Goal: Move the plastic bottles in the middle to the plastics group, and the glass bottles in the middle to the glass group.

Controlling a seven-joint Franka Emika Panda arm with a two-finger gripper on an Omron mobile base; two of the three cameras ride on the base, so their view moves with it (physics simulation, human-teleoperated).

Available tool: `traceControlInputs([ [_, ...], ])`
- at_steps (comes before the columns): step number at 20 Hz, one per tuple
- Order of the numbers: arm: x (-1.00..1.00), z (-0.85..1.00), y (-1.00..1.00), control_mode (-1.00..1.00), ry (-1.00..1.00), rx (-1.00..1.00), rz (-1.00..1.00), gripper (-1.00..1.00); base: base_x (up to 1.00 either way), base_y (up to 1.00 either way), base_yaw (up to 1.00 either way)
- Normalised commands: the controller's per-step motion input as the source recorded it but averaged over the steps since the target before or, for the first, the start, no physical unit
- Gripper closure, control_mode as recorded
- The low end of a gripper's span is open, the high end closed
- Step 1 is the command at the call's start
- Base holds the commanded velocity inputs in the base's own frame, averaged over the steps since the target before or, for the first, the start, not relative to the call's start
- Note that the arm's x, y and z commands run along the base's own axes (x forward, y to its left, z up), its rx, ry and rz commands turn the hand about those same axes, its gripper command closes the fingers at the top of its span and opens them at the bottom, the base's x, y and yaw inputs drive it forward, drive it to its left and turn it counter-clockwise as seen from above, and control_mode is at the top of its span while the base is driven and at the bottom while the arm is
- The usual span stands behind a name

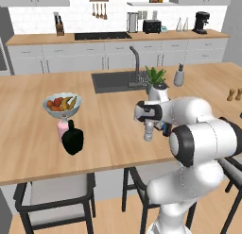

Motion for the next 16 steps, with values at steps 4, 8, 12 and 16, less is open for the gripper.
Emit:
traceControlInputs([
  [4, -0.64, 0.10, -0.02, -1.00, 0.02, 0.01, -0.01, 1.00, 0.00, 0.00, 0.00],
  [8, -0.69, 0.37, -0.29, -1.00, 0.01, 0.00, -0.09, 1.00, 0.00, 0.00, 0.00],
  [12, -0.81, 0.22, -0.75, -1.00, 0.00, 0.00, -0.08, 1.00, 0.00, 0.00, 0.00],
  [16, -0.49, 0.07, -0.96, -1.00, 0.05, 0.00, -0.16, 1.00, 0.00, 0.00, 0.00],
])
